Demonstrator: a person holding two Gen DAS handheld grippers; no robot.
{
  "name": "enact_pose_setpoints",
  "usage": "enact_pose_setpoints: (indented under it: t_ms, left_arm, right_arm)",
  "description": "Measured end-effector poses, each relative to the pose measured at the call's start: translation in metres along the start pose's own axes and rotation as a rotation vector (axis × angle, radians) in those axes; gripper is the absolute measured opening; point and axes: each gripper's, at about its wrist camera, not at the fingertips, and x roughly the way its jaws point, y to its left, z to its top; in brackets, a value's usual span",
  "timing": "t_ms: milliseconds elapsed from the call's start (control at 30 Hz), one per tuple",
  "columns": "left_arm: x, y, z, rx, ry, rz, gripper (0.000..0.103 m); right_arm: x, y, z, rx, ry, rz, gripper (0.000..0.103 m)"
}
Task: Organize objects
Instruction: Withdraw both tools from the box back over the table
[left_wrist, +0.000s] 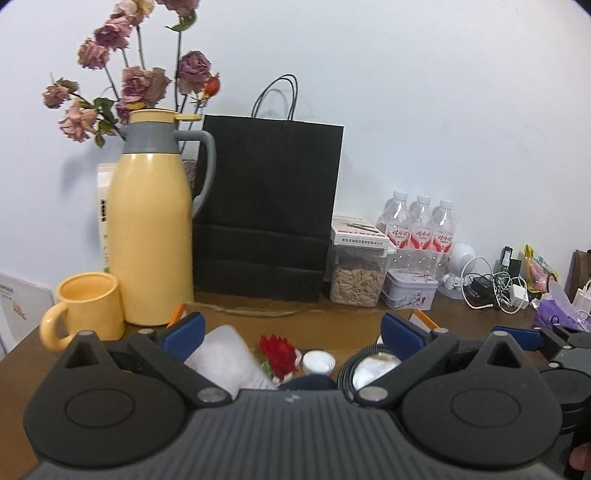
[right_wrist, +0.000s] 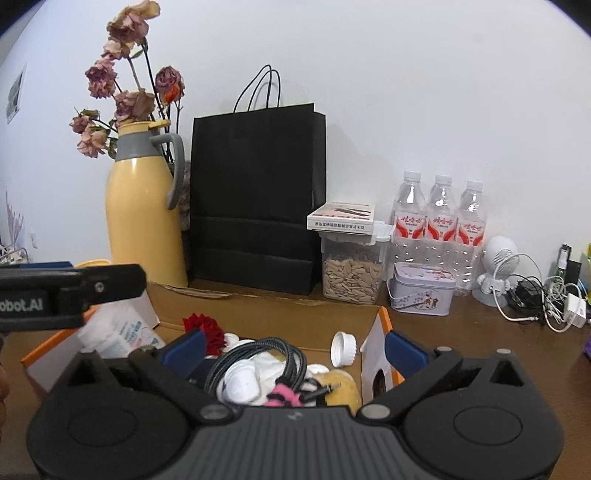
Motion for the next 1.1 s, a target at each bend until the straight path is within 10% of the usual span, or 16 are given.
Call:
enact_pose_setpoints:
  t_ms: [1100]
  left_arm:
    - [-0.145,0.040,-0.085,-0.015,0.215,0.098,0.103]
  right_arm:
    - [-0.146,0.051,-0.070,0.023,0.114,0.018,0.103]
